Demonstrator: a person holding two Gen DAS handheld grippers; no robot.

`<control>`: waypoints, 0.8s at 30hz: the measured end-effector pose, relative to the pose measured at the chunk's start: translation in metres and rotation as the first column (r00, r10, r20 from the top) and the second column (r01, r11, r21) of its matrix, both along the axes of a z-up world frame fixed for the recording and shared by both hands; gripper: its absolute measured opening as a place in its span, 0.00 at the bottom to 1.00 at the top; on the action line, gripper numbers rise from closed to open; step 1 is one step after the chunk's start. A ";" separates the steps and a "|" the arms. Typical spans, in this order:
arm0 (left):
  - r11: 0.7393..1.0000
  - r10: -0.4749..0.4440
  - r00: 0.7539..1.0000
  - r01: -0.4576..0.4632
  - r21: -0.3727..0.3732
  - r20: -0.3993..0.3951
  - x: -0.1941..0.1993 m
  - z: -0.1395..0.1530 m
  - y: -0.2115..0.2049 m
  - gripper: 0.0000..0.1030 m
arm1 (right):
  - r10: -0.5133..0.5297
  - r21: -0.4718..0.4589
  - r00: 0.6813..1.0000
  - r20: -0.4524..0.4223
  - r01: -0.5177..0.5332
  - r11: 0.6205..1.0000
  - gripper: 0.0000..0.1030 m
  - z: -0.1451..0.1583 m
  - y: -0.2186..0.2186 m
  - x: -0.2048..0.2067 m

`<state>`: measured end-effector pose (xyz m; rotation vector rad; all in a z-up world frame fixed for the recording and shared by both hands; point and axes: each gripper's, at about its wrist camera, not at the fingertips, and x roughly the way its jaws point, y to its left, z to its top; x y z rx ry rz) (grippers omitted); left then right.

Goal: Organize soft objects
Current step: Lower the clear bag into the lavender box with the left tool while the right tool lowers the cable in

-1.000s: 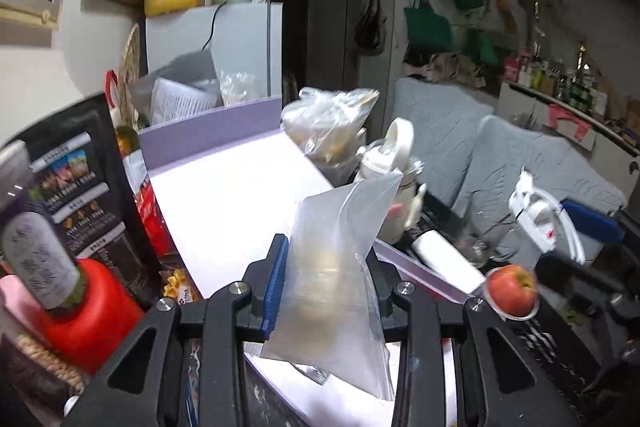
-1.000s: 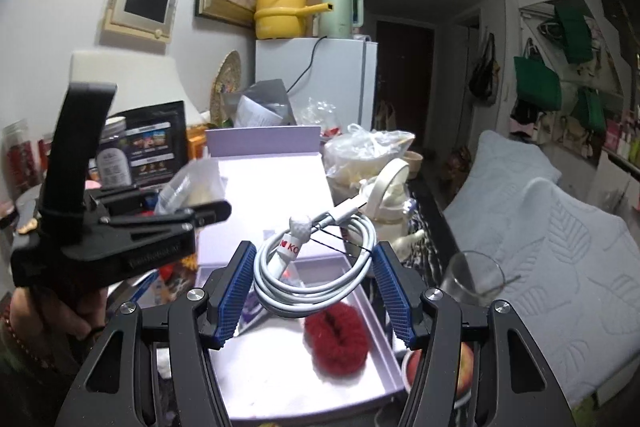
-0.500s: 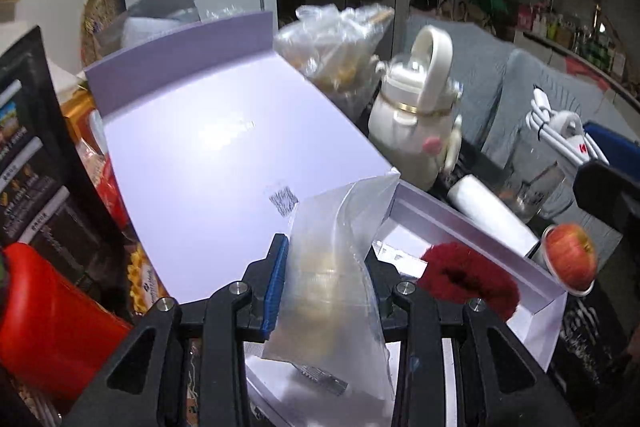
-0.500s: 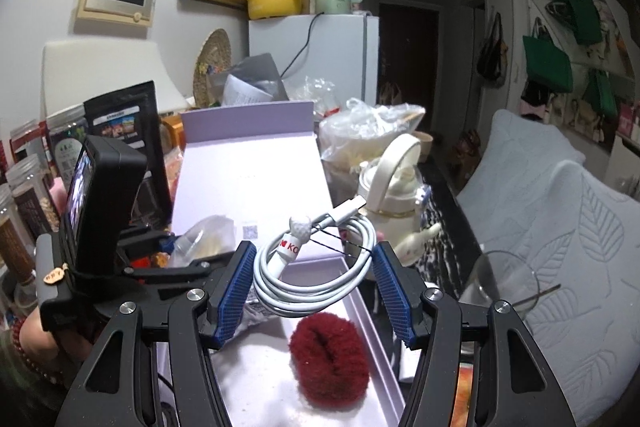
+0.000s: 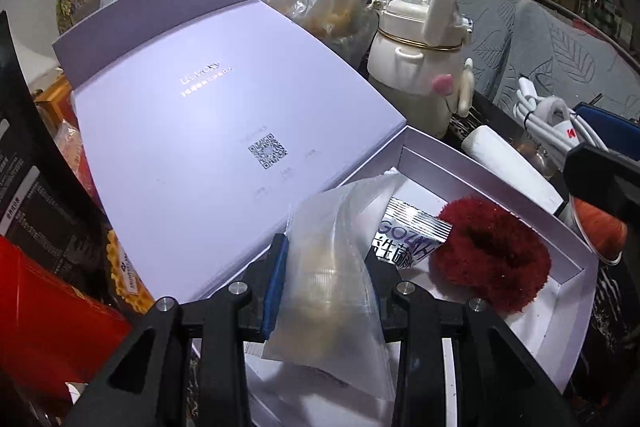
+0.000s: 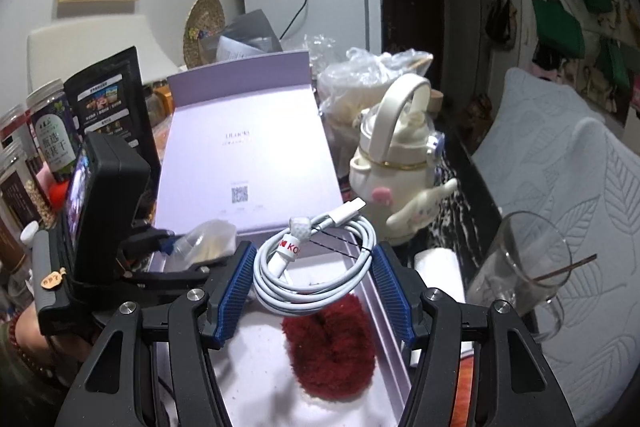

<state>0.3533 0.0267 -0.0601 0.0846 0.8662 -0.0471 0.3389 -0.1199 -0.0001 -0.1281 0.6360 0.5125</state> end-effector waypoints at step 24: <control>0.999 0.034 0.997 -0.034 -0.005 -0.068 0.015 -0.017 0.001 0.33 | 0.018 -0.080 0.979 -0.202 -0.034 0.996 0.59 -0.062 0.012 0.032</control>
